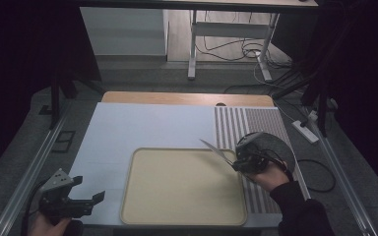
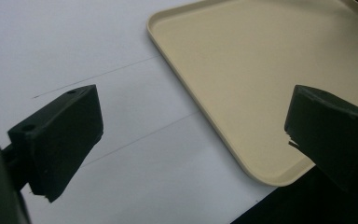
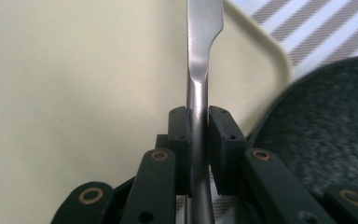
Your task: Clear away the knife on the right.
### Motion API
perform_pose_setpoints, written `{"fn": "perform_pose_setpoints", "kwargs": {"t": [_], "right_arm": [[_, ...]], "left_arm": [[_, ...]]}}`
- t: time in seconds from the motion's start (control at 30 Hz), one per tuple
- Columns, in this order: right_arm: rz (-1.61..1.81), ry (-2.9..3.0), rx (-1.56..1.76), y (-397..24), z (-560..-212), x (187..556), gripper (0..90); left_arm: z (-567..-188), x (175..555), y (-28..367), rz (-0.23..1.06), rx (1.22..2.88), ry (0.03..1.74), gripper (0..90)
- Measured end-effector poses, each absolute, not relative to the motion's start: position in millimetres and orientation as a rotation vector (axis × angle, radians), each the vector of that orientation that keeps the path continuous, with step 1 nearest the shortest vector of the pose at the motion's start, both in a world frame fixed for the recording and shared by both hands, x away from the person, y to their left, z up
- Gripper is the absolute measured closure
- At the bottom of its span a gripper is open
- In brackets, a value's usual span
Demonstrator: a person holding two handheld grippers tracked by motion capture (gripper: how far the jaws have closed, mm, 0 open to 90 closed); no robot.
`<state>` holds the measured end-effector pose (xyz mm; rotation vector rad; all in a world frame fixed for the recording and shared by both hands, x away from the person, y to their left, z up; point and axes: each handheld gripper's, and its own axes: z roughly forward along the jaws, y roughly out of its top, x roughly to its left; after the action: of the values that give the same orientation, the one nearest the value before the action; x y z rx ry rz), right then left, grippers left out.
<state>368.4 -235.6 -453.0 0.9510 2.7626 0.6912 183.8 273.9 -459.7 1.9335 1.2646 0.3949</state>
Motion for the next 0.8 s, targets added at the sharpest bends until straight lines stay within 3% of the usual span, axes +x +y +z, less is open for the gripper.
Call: {"fn": "perform_pose_setpoints", "kwargs": {"t": [0.8], "right_arm": [[0.611,2.921,0.805,-186,-476,332,80.4]], "left_arm": [[-460,184,273,0.395,1.941,1.265,3.9]]}}
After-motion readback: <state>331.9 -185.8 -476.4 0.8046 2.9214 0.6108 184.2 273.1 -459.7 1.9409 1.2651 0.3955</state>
